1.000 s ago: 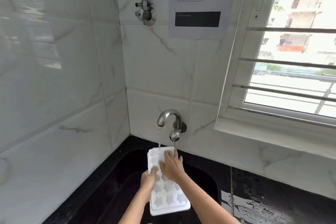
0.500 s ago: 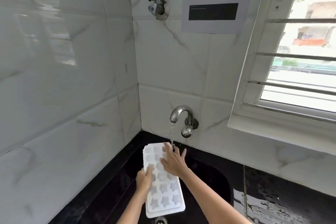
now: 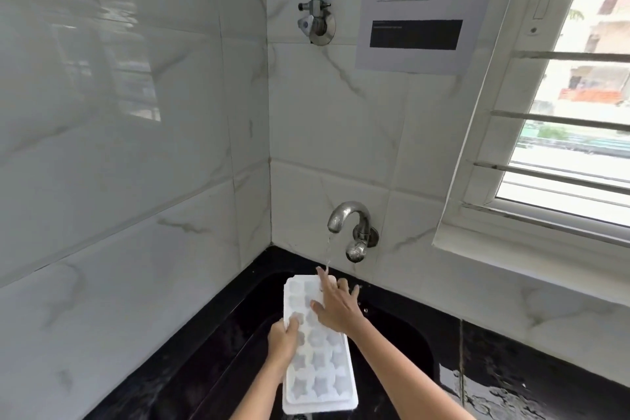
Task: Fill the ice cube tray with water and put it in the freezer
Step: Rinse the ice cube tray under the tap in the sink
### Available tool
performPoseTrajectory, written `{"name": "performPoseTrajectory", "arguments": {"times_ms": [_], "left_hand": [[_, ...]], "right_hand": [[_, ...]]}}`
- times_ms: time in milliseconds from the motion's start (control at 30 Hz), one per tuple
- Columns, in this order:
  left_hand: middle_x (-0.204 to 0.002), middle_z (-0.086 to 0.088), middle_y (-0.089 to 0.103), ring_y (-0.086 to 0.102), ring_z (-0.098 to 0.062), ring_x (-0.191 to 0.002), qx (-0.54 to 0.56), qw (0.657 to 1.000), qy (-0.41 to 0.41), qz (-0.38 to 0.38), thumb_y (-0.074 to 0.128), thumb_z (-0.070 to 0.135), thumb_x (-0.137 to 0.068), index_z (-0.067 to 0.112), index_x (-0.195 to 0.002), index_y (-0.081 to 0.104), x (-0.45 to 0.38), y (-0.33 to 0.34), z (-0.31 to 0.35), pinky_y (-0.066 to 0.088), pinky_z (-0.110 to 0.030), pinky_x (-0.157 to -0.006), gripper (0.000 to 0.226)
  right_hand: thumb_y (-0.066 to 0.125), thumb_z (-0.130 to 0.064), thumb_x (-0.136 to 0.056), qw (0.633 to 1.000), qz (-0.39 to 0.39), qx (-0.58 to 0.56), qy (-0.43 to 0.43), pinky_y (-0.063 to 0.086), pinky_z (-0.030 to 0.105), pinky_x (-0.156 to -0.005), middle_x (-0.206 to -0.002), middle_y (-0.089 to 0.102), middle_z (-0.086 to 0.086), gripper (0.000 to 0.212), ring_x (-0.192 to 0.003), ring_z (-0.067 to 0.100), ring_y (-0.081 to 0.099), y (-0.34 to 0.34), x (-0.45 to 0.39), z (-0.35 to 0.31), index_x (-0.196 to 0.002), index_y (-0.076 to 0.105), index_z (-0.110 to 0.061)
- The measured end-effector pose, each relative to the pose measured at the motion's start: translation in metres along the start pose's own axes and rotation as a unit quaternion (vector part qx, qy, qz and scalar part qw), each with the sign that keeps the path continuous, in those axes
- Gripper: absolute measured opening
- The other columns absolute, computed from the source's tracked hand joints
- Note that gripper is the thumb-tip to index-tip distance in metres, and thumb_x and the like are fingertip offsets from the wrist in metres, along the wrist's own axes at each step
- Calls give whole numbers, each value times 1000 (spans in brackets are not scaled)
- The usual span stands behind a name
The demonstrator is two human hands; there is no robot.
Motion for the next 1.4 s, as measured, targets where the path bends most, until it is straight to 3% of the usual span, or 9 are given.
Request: {"name": "performPoseTrajectory", "arguments": {"times_ms": [267,467,600,800,900,1000,1167,1233,1400], "left_hand": [[-75,-12,65,65,-31,-73,11,999,12,29,44,20,-96,8,-76,62,5,6,7,55,-40,-70,29],[-74,-8,63,64,-29,-74,17,997,13,68,45,20,-96,9,-78,59,2,-4,28,54,-38,-72,26],[-72,-10,63,63,-27,-71,10,998,20,61,47,23,-96,6,-77,61,3,-4,28,54,-39,-71,29],[-69,-7,59,58,-22,-64,5,998,30,49,46,19,-96,12,-67,55,5,1,37,48,-32,-63,32],[-75,-9,61,59,-23,-68,15,998,27,52,46,20,-96,13,-70,56,4,3,39,49,-33,-66,29],[-73,-9,62,60,-24,-68,28,999,16,42,46,20,-96,9,-75,59,6,11,37,51,-34,-65,28],[-69,-9,60,59,-22,-63,41,997,11,57,46,22,-96,7,-75,60,3,11,37,49,-31,-60,29],[-69,-9,60,58,-22,-62,44,998,16,44,46,21,-96,8,-72,58,3,14,40,49,-32,-61,29],[-73,-8,60,59,-23,-66,47,995,12,82,47,22,-96,10,-72,56,0,10,47,49,-30,-60,28]], "right_hand": [[36,-47,-93,999,-28,41,6,11,63,-105,-144,34,6,69,-131,33,24,-14,6,-12,-147,2,-19],[64,-38,-81,994,39,67,74,44,64,-84,-127,51,17,28,-122,42,43,-19,28,-23,-102,63,-19],[32,-39,-97,997,-1,-22,73,7,65,-105,-151,2,22,37,-138,40,-17,-16,22,-15,-130,40,-24],[15,-73,-81,995,-15,90,48,-9,70,-100,-151,7,23,76,-138,38,-19,-23,19,-4,-132,39,-23],[-4,-86,-49,996,-36,78,32,-15,71,-96,-150,6,25,109,-137,38,-22,-32,20,-3,-131,42,-29],[-4,-83,-56,992,-22,114,52,-30,69,-81,-150,4,28,103,-136,40,-24,-36,20,-6,-124,50,-26],[6,-91,-57,992,-67,80,70,-21,73,-90,-151,0,27,99,-135,40,-26,-41,23,-4,-128,45,-32],[-19,-91,-42,992,-44,92,73,-22,73,-87,-150,1,29,122,-136,40,-24,-44,21,-2,-128,43,-31],[-19,-89,-28,994,-74,74,32,-13,73,-95,-152,-17,21,131,-131,35,-35,-31,21,-3,-145,7,-35]]}}
Point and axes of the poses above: each hand's wrist, its own x-axis away from the middle knuckle, its own y-axis out of the palm, z = x × y, the point moved 4 cm from there along -x, towards the middle knuckle
